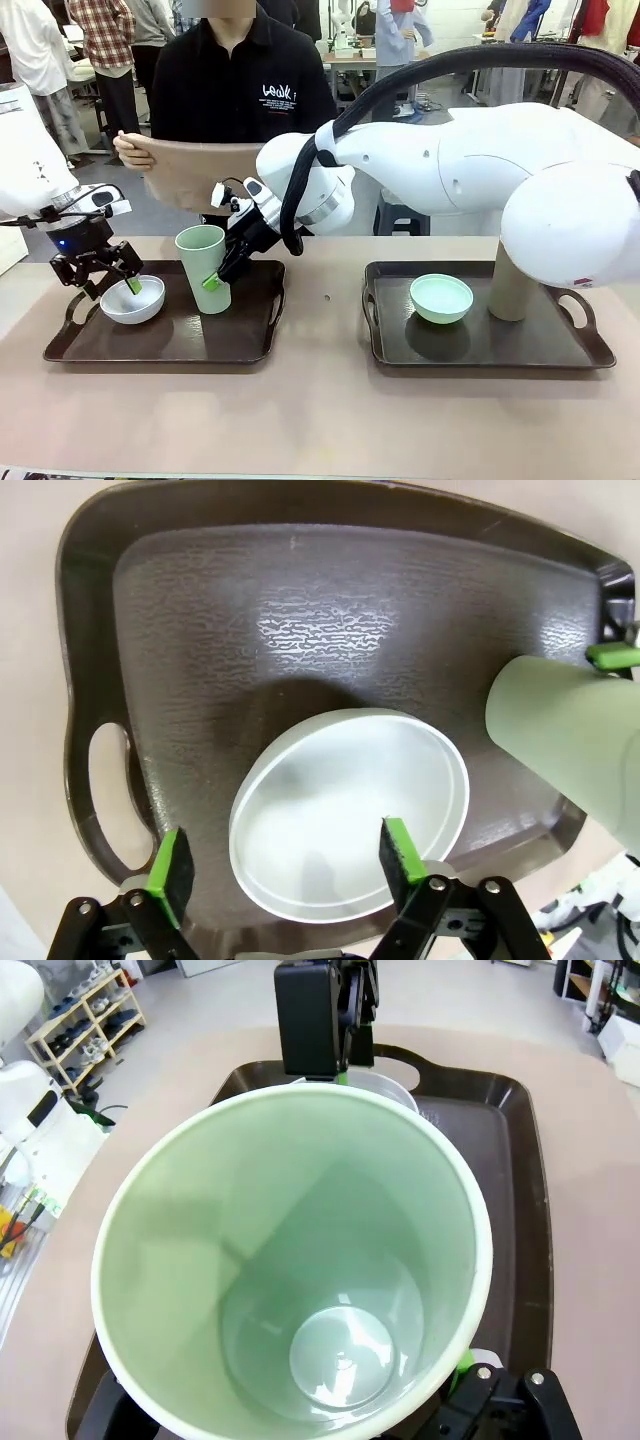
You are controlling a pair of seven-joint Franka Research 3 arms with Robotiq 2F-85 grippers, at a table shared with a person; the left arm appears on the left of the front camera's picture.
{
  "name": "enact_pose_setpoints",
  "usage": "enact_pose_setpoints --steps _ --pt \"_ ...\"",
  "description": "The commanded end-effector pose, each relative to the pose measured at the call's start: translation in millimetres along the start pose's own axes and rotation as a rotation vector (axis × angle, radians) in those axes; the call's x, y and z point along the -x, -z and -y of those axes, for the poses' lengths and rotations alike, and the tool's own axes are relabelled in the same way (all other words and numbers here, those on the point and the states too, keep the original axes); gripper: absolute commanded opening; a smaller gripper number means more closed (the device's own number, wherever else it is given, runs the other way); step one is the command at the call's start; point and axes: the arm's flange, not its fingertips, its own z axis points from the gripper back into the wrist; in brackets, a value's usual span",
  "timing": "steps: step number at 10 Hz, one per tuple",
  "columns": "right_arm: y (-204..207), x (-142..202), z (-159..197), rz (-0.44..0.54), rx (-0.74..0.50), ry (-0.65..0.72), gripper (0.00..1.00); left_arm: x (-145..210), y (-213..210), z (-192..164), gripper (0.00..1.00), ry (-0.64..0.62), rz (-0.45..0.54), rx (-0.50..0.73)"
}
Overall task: Set up a tray with a mat and arrange the tableware.
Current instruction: Pick up the Picnic Bowl and Reusable plastic cup from the Handle tray in front of the human's position and hold them in the air.
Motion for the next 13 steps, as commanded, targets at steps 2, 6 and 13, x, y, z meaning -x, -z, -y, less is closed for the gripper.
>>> enact_pose_setpoints --steps 2,6,13 --pt "2.3 -1.7 5.6 0.028 0.017 -0.047 0.41 -13.3 7.5 -6.6 0.38 -0.044 -0.034 -0.019" --pt "1.6 0.3 5.0 0.026 0.019 -0.07 0.0 -11.3 6.4 -7.0 0.0 -0.041 -0.032 -0.025" --pt "-0.5 5.5 1.7 0.038 0.023 -0.062 0.0 -11.5 5.6 -14.0 0.0 -0.07 -0.043 -0.067"
